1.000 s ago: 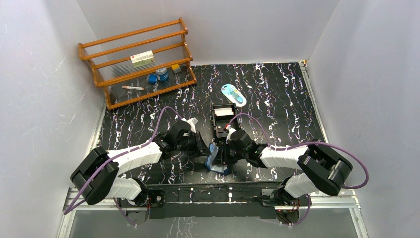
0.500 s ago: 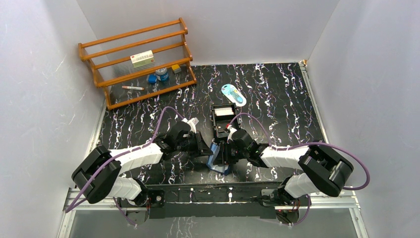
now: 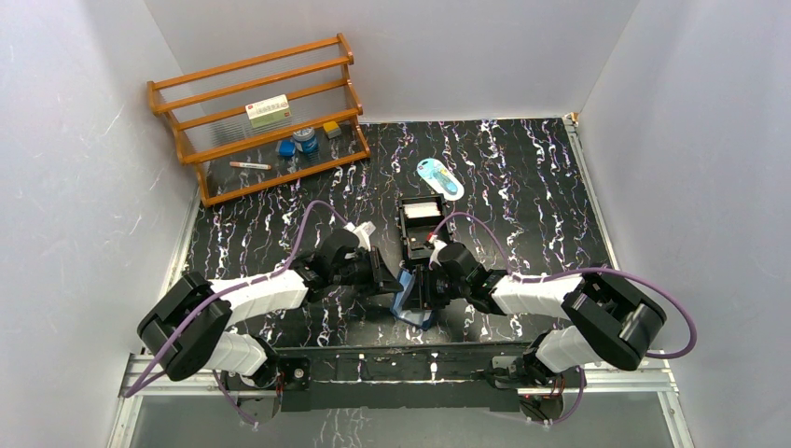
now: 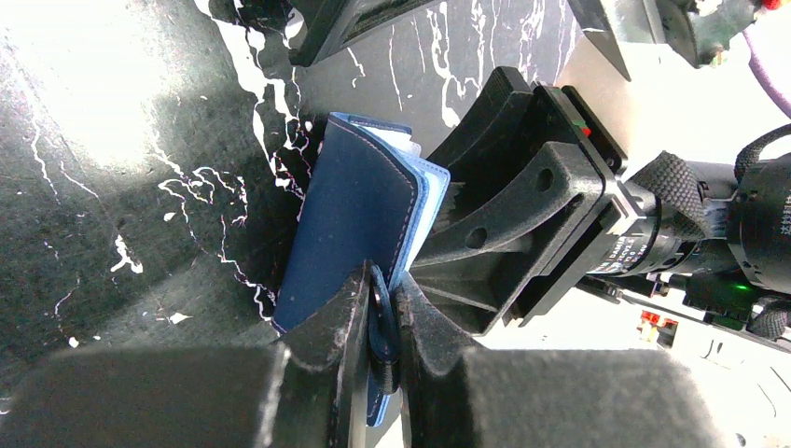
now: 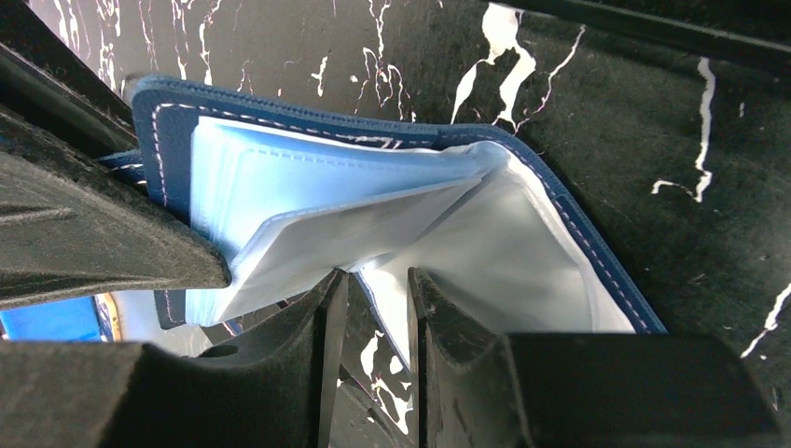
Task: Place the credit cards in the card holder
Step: Turn over the card slot in the card holder.
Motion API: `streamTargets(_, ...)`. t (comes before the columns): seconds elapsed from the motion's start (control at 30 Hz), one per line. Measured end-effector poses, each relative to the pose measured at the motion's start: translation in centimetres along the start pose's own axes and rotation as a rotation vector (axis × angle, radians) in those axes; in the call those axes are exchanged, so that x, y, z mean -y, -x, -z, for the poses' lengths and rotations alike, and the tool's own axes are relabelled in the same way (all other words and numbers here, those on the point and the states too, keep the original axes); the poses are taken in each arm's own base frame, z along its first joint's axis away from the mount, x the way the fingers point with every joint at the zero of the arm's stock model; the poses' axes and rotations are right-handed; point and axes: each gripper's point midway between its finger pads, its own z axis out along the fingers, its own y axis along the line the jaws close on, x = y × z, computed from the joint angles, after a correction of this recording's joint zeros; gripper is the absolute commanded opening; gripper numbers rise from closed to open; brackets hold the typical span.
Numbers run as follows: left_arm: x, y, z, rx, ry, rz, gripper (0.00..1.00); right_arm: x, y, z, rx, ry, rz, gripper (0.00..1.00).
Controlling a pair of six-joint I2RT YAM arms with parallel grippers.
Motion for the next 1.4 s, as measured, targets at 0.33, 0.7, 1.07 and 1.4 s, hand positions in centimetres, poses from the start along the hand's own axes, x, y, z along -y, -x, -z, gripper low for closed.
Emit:
streamTargets(0.33,-0.2,-0.2,0.3,0.000,0.009,0.010,0.00,0.0,-0.3,0.6,-0.010,-0.007,-0.005,0.45)
streamTargets(0.7,-0.9,0.3,3.4,0.058,0.133,-0.024,0.00,-3.0,2.1,4.1,0.101,0.039,0.030,0.48)
streamTargets(1.07,-1.7,1.5,4.5,0.059,0.300,-0.054,0.00,-0.7,1.0,2.5,0.047,-0.040,0.000,0.42)
streamTargets(1.4,-2.3,0.4,3.2,-0.027,0.424,-0.073,0.00,0.1,0.5,1.9,0.024,-0.062,-0.010,0.39)
